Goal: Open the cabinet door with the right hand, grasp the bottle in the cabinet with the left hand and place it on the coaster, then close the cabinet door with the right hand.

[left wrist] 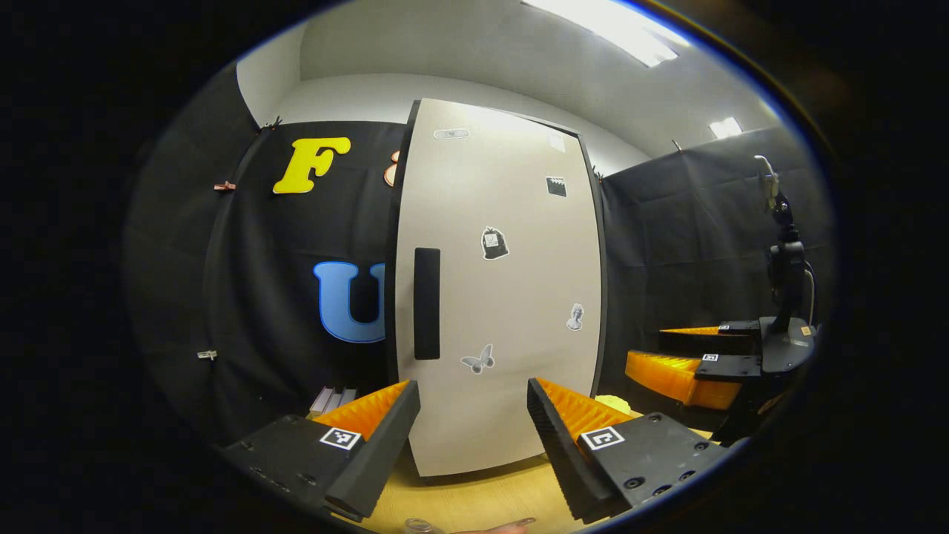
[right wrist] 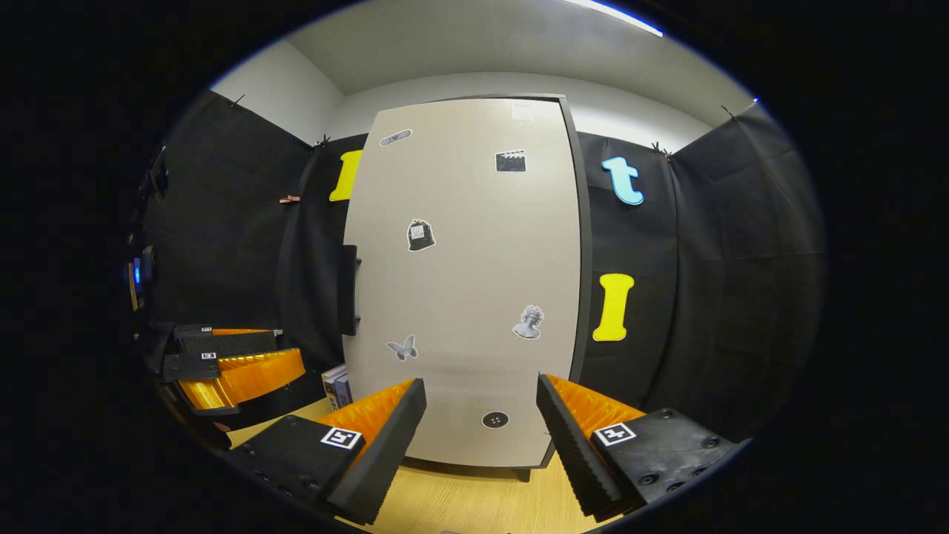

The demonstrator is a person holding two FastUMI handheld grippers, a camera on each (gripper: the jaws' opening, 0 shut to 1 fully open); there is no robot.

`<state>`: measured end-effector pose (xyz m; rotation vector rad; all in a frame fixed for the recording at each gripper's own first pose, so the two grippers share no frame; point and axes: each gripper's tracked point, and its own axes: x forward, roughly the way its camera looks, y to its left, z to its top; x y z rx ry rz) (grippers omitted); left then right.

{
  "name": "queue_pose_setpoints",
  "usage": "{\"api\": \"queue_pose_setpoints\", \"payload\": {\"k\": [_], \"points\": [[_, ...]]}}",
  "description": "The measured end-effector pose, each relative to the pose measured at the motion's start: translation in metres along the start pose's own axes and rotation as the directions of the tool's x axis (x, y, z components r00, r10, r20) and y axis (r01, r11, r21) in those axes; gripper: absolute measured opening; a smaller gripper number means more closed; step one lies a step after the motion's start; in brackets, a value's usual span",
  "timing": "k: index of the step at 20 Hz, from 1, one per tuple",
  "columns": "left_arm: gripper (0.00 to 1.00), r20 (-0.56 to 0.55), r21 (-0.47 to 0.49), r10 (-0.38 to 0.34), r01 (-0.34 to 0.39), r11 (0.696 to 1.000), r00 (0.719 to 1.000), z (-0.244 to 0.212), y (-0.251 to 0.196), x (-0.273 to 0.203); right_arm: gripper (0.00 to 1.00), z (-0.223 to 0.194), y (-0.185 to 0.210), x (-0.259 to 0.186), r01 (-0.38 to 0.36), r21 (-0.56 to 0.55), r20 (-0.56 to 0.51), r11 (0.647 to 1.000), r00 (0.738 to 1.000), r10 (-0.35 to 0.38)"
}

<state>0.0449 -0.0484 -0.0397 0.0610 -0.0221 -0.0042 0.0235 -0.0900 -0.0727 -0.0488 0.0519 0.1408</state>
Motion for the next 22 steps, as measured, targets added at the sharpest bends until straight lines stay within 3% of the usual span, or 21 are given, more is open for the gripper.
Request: {"api": "queue_pose_setpoints", "payload": {"k": [5, 22], "points": [[0.92, 0.0, -0.002, 0.003, -0.003, 1.0, 1.0, -0.0005, 0.0008, -0.0032, 0.97, 0.0012, 0.0018, 0.0011, -0.014, 0.035, -0.01, 0.999, 1.0, 0.015], [0.92, 0.009, 0.008, 0.002, -0.002, 1.0, 1.0, 0.0004, 0.0004, -0.0064, 0.98, -0.0003, 0.0018, -0.0021, -0.012, 0.004, -0.026, 1.0, 1.0, 0.012]]}}
